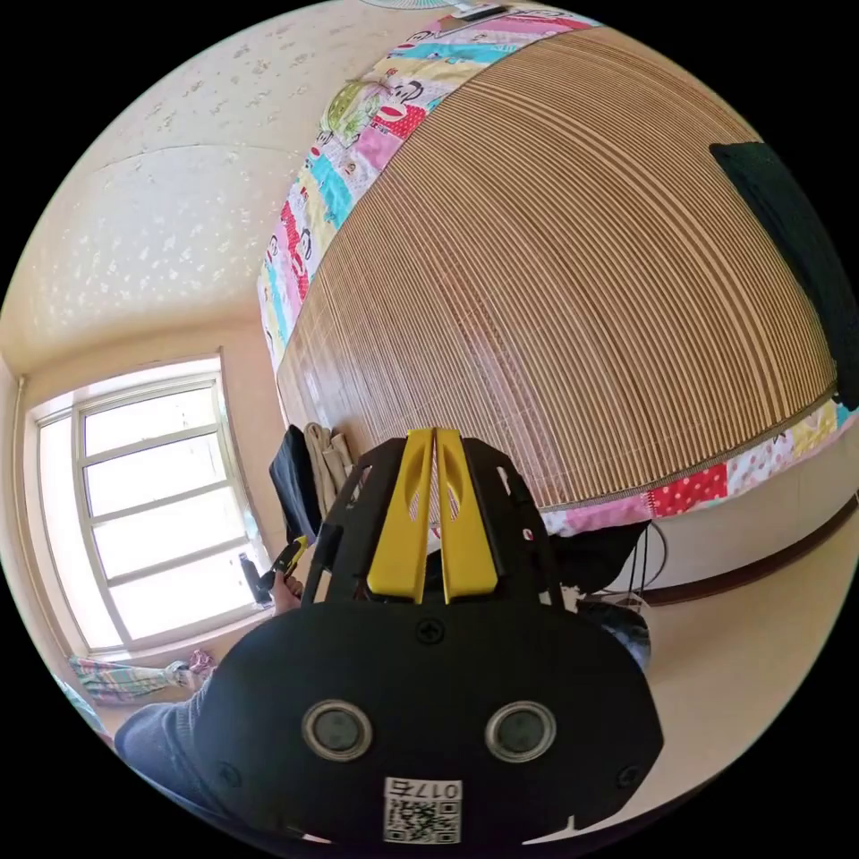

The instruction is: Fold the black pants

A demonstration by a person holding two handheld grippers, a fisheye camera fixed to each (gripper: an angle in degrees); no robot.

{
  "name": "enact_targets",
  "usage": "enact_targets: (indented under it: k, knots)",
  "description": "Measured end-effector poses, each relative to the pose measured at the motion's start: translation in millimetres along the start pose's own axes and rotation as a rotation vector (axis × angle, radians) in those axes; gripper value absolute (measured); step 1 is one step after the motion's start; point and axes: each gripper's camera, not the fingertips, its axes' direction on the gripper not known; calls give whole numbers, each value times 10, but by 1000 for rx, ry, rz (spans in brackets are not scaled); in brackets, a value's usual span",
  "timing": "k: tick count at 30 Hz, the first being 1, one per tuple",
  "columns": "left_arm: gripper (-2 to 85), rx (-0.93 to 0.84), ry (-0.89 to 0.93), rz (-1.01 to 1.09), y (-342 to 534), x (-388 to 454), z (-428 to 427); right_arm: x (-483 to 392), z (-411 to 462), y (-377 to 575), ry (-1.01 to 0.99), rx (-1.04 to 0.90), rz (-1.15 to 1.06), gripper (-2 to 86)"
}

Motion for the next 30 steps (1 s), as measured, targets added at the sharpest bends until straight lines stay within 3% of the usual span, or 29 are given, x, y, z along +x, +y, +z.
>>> enact_targets:
  k: [4, 8, 11, 14, 16, 17, 19, 21, 23, 26, 30]
  knots:
    - [112, -59, 46, 154, -76, 35, 10, 26, 245, 283, -49, 27, 81, 3]
    - [164, -146, -82, 304, -132, 383, 305, 90, 345, 524, -63, 39, 114, 3]
    - [142, -145, -280, 320, -99, 493, 467, 234, 274, 652, -27, 48, 157, 3]
    - [112, -157, -329, 362, -31, 556, 457, 446, 30, 742, -28, 118, 208, 3]
    - [83, -158, -237, 320, -63, 441, 277, 628, -192, 791, -51, 189, 252, 4]
    - [64, -149, -91, 249, -111, 253, 92, 668, -243, 797, -58, 204, 258, 4]
    - [51, -122, 249, 121, -193, -128, -231, 784, -411, 774, -80, 247, 257, 4]
    - [48, 80, 741, 67, -247, -539, -845, 830, -493, 695, -75, 254, 236, 5]
    - [47, 206, 859, 127, -303, -565, -1366, 852, -538, 554, -53, 244, 216, 5]
    - [46, 329, 828, 379, -321, -71, -2260, 773, -555, 191, -63, 219, 129, 7]
    - [46, 483, 893, 614, -42, 803, -3159, 264, -525, -496, -197, 164, -179, 14]
